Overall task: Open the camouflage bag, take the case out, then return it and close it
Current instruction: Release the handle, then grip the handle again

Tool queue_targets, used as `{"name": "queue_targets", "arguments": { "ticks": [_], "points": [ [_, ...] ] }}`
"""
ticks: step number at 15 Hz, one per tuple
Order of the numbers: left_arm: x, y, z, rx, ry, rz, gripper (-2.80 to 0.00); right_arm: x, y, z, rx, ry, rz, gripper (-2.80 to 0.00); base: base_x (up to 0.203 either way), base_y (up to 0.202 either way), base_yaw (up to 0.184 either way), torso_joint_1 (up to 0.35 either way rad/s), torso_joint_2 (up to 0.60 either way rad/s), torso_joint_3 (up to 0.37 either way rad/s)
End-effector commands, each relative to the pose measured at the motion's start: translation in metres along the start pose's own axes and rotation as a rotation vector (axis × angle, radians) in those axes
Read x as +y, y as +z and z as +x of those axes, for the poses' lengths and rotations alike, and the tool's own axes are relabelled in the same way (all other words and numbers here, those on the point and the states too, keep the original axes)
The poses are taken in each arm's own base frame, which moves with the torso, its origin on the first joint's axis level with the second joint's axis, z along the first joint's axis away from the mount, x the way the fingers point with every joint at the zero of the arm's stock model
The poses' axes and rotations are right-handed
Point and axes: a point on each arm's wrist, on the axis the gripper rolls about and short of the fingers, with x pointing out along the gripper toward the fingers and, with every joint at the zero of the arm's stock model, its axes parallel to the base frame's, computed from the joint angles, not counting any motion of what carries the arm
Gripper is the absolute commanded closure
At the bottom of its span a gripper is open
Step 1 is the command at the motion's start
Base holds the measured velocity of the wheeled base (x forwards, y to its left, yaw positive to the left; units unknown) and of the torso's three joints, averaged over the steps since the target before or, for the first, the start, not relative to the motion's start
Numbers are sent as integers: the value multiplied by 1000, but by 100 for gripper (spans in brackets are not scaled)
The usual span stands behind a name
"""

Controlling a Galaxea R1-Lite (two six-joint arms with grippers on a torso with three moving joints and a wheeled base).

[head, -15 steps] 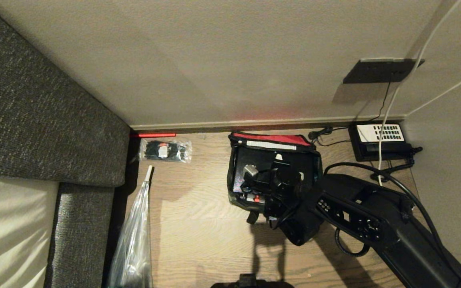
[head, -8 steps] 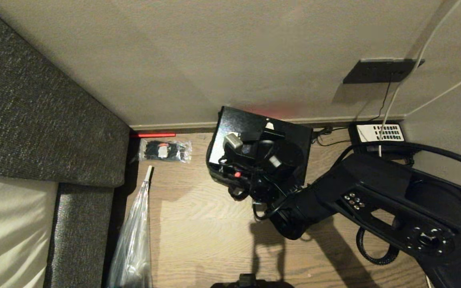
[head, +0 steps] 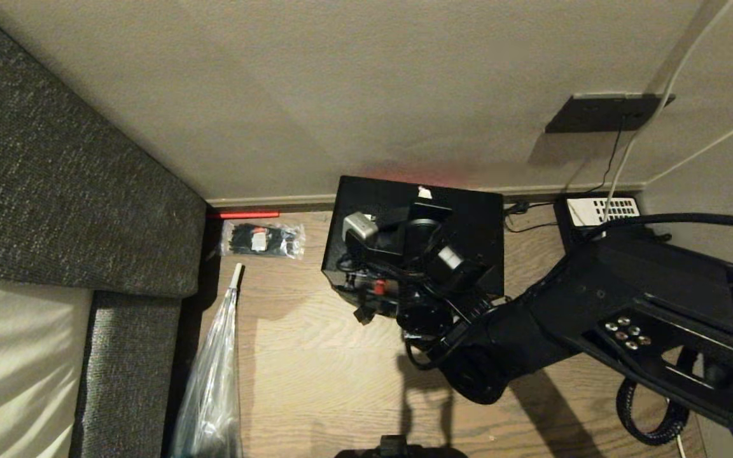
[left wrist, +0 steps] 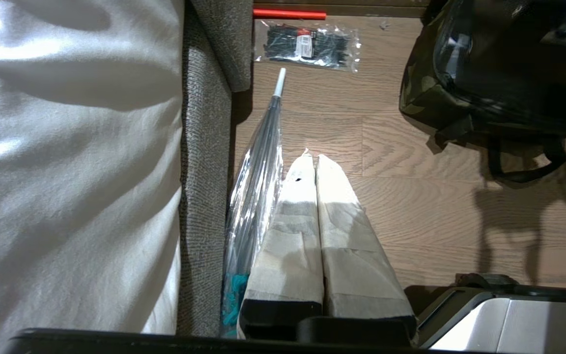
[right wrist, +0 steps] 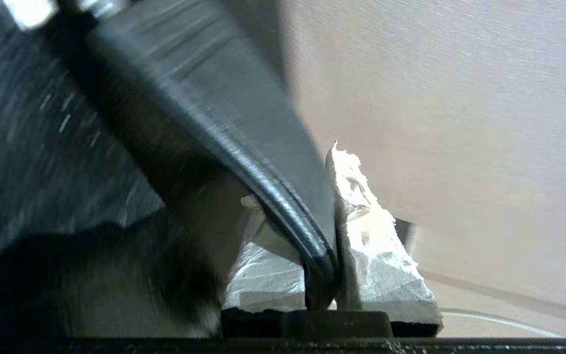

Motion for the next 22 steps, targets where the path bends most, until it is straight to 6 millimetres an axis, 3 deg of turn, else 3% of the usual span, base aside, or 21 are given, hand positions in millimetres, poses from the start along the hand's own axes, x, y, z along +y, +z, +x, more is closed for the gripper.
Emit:
{"name": "queue_targets", "arguments": {
  "ticks": [1,4,11,15,18,22],
  "points": [
    [0,-1,0,3,0,0,0,-32,-19,-4,58,-7,-19,0,0,0,0,0,0,0],
    [0,-1,0,3,0,0,0,-41,-41,-3,158,20,-53,0,0,0,0,0,0,0],
    [0,-1,0,3,0,0,0,-82,-164,1,457,8,-103,0,0,0,0,0,0,0],
    [0,-1,0,3,0,0,0,-83,-229,7,651,-22,-116,0,0,0,0,0,0,0],
    [0,-1,0,3,0,0,0,-73,-272,5,786,-17,-145,0,0,0,0,0,0,0],
    [0,-1,0,3,0,0,0,-54,-301,4,880,3,-139,0,0,0,0,0,0,0]
  ]
}}
